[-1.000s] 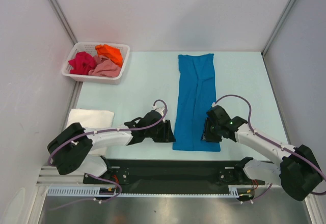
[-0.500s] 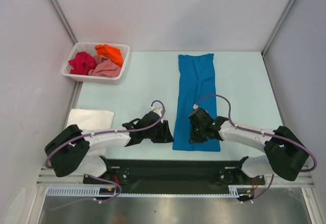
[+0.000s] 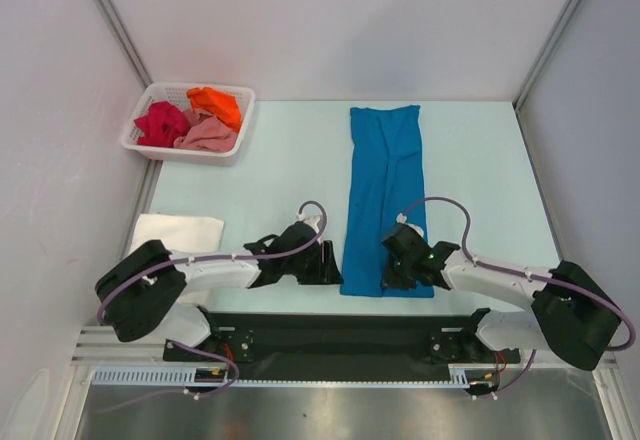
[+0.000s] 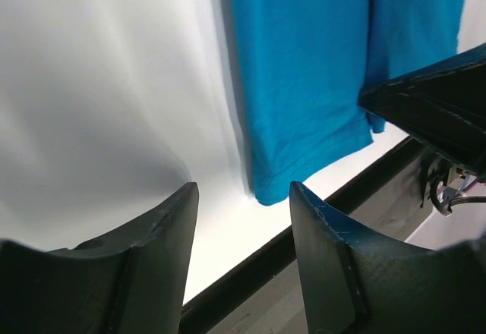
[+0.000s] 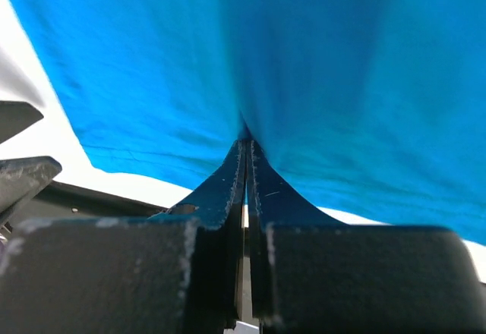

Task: Fold and stack the t-shirts
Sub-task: Fold the tshirt

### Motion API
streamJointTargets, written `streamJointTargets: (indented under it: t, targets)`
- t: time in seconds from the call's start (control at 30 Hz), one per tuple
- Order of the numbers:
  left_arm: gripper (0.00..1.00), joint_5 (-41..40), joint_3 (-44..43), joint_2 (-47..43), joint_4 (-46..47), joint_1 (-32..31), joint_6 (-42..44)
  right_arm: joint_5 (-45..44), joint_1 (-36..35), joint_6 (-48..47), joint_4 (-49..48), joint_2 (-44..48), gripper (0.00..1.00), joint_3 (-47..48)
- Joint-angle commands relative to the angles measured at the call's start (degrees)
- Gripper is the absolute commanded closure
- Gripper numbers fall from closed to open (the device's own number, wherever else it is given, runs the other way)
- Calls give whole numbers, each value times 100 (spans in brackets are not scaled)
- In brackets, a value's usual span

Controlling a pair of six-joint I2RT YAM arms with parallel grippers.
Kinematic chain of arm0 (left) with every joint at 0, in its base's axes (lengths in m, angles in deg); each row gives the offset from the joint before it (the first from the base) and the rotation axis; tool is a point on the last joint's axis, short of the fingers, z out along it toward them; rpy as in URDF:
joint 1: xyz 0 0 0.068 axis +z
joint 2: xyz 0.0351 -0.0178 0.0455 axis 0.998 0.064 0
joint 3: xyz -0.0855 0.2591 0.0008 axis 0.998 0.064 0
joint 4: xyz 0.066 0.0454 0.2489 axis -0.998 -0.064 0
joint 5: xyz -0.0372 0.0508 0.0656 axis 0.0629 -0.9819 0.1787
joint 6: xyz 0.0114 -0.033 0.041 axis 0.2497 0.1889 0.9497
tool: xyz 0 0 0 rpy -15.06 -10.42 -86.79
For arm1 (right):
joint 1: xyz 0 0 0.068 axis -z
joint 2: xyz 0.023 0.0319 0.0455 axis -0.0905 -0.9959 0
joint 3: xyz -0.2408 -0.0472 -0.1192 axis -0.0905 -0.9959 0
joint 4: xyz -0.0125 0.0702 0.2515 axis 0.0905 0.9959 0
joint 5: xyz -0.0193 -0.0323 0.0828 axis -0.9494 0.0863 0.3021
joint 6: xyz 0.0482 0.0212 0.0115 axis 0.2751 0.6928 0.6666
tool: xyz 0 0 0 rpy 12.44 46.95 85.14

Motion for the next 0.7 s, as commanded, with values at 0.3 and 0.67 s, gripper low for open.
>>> streamJointTargets:
  t: [0.3,0.67]
  targets:
    - [42,539,-154,474,476,20,-31,-1,-90,211,431,744,100,-131]
    - [46,444,21,519,758,11,-286,464,569,-440,891,1535,69,241]
